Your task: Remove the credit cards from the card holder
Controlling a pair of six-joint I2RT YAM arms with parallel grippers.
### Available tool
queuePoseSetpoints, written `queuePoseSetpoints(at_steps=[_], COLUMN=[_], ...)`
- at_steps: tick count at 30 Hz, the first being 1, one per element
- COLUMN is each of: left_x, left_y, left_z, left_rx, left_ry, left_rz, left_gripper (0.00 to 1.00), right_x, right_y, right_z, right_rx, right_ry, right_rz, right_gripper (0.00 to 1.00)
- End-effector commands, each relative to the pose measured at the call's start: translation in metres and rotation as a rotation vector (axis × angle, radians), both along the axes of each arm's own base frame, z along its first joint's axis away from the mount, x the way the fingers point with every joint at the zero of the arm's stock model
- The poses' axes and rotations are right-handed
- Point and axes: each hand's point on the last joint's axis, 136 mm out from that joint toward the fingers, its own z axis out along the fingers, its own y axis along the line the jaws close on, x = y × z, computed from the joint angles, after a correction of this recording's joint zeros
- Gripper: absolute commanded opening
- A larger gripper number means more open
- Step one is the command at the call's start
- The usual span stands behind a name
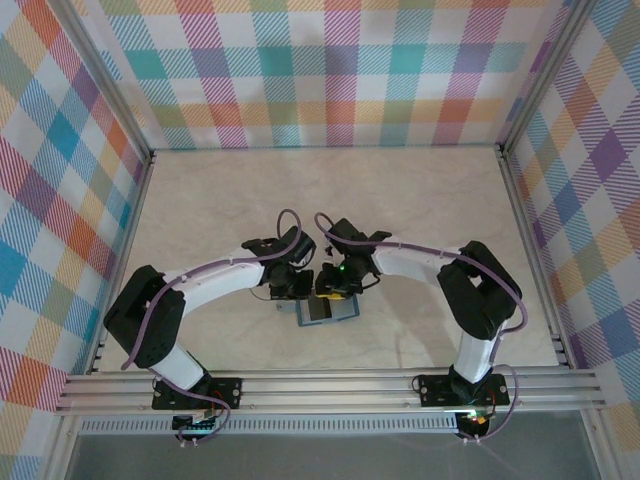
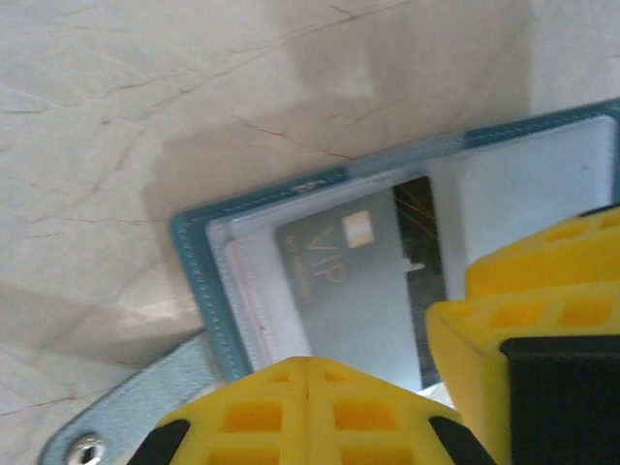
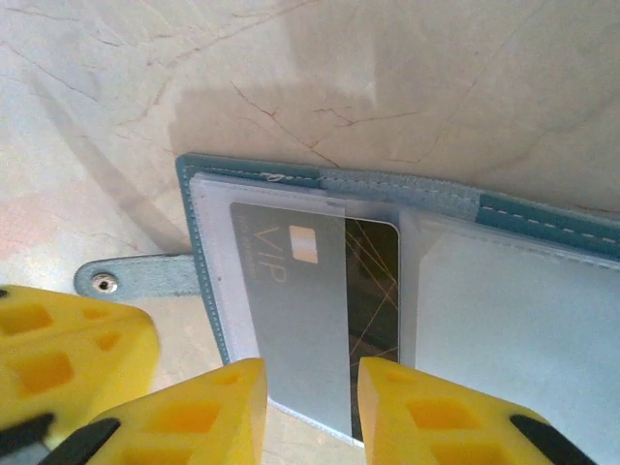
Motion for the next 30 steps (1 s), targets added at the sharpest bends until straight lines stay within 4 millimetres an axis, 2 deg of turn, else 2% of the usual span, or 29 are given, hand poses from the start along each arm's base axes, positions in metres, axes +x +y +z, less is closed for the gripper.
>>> queuePoseSetpoints(at_steps=[1,5,10,16,30], left_x=[-0.007,-0.009,-0.014,-0.021,-0.027], left_y=[-0.012,-0.006,0.016,0.024,0.033], left_z=[-0.008,-0.025,-0.043,-0.055,-0.059], left_rx=[0.001,0.056,0.175,0.206,0.248], left_ry=[0.038,0.063,0.083,0.107,0.126], left_rz=[-0.019,-0.015,-0.018,-0.021,-0.041], left_gripper=[0.05,0.05,0.04,0.04,0.00], right_x=[-0.003,-0.004,-0.006,-0.009,-0.010], right_y=[-0.006,-0.006,-0.003,-0.007,0.012], right_z=[0.003,-0.006,-0.021,-0.036,-0.019], right_rx=[0.017,0.026,0.024,-0.003,0.136], right_ry=[0.016,0.042,0.071,0.089,0.088], right_rz=[-0.003,0.009,0.032,0.036,0.061], right_gripper=[0.32,0.31,0.30,0.30,0.30])
